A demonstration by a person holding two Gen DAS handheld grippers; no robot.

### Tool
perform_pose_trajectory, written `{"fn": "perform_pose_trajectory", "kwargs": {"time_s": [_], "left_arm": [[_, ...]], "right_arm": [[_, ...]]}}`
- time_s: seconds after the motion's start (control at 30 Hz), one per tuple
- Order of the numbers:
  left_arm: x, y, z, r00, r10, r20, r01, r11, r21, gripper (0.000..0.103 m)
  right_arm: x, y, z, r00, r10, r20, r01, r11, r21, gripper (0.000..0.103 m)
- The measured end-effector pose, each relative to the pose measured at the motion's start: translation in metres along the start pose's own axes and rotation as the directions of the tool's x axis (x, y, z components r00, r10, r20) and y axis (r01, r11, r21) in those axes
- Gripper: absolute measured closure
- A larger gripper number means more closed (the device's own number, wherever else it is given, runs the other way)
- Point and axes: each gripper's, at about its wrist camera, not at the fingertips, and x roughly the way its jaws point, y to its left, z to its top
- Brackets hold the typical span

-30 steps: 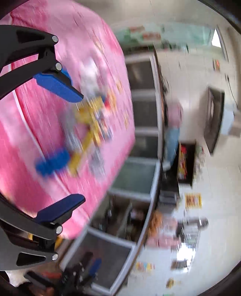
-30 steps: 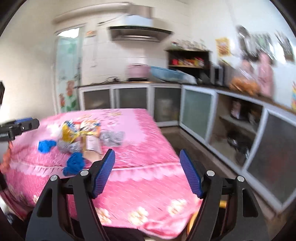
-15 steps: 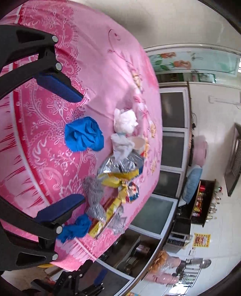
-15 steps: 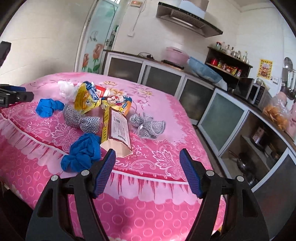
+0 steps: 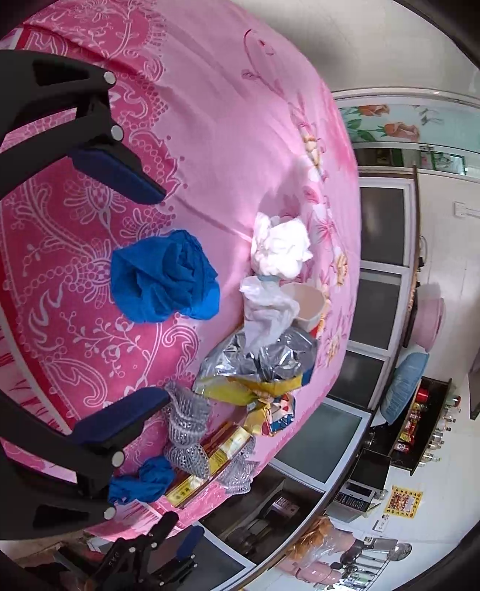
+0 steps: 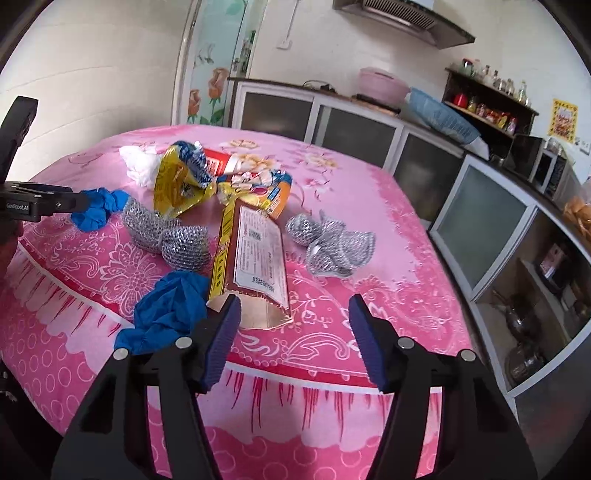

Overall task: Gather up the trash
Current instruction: 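Grasp the blue glove with the left tool while the right tool grips the yellow box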

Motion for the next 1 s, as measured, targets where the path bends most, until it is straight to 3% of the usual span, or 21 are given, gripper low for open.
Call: {"fn": "perform_pose_trajectory", "kwargs": {"time_s": [0.27,0.47,0.57,0.63,0.7,0.8,1.0], "left_arm": [[0.017,0.000,0.005,1.000,-0.003,-0.029,0.003,1.000,-0.004,0.007],[0.036,0.008,0.012,0.996,-0.043,-0.078,0.038,0.998,-0.058,0.007],[0.043,0.011,0.014,0.994,-0.071,-0.084,0.063,0.994,-0.089,0.009],[0.045,0.012,0.016,0.994,-0.071,-0.086,0.063,0.993,-0.099,0.037],[0.049,0.010,0.017,0.992,-0.068,-0.105,0.059,0.994,-0.088,0.078],[0.049,0.006,0.017,0.993,-0.072,-0.098,0.064,0.995,-0.075,0.087],[0.017,-0.005,0.024,0.995,-0.098,-0.034,0.096,0.994,-0.057,0.088]], "right_arm": [[0.019,0.005,0.005,0.998,0.029,-0.049,-0.031,0.999,-0.034,0.053],[0.033,0.004,0.011,0.995,0.065,-0.079,-0.066,0.998,-0.017,0.057],[0.039,0.006,0.013,0.995,0.051,-0.089,-0.053,0.998,-0.026,0.073],[0.042,0.006,0.014,0.994,0.054,-0.100,-0.056,0.998,-0.016,0.091],[0.043,0.007,0.014,0.992,0.056,-0.114,-0.058,0.998,-0.017,0.100],[0.039,0.005,0.014,0.993,0.049,-0.105,-0.049,0.999,0.004,0.102],[0.010,0.002,0.018,0.998,0.041,-0.050,-0.040,0.999,0.019,0.102]]}}
